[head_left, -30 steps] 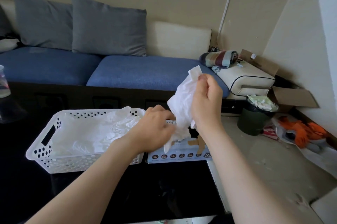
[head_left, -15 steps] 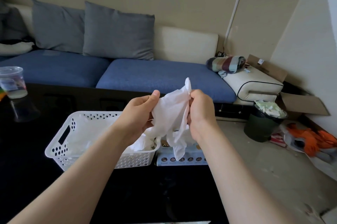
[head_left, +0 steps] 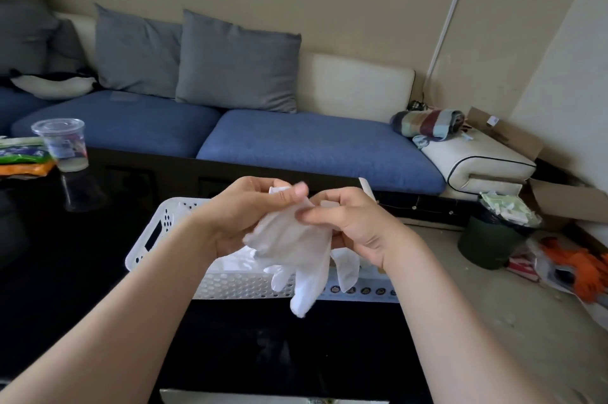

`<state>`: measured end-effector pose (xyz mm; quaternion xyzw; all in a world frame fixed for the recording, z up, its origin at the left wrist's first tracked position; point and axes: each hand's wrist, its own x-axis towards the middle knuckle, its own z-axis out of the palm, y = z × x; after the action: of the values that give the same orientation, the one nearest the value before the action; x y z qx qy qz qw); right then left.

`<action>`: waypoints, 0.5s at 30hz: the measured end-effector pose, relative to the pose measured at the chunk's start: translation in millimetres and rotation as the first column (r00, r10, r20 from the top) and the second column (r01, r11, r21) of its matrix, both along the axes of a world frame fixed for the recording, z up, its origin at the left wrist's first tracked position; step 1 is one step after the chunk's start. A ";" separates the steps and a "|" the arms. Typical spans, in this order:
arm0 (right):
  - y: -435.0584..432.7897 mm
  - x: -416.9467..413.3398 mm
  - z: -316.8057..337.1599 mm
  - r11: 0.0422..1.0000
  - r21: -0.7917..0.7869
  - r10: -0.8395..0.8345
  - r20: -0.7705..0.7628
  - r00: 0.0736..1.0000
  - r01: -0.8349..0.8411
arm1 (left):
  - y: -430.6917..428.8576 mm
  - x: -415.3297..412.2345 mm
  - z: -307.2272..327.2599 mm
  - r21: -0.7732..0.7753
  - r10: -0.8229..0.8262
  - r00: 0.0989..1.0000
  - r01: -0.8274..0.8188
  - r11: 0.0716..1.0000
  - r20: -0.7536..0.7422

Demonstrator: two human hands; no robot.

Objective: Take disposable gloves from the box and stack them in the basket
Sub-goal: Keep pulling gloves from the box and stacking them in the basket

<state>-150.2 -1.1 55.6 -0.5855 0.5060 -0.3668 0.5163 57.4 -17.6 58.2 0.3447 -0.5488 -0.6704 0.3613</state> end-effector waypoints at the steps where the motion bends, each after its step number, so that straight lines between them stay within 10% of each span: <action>1: -0.2 2.0 -0.2 1.000 -0.012 -0.029 0.009 1.000 0.029 | 0.4 2.1 -0.7 -0.009 0.002 1.000 -0.002 1.000 0.001; 15: -18.9 13.4 -7.5 0.996 0.081 0.045 -0.064 0.997 -0.040 | -10.3 28.1 -5.9 -0.084 0.412 0.910 -0.408 0.909 0.040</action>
<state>-136.8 -20.0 48.1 -0.5867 0.5245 -0.3158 0.5300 85.5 -27.9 52.4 0.4576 -0.4986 -0.5490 0.4905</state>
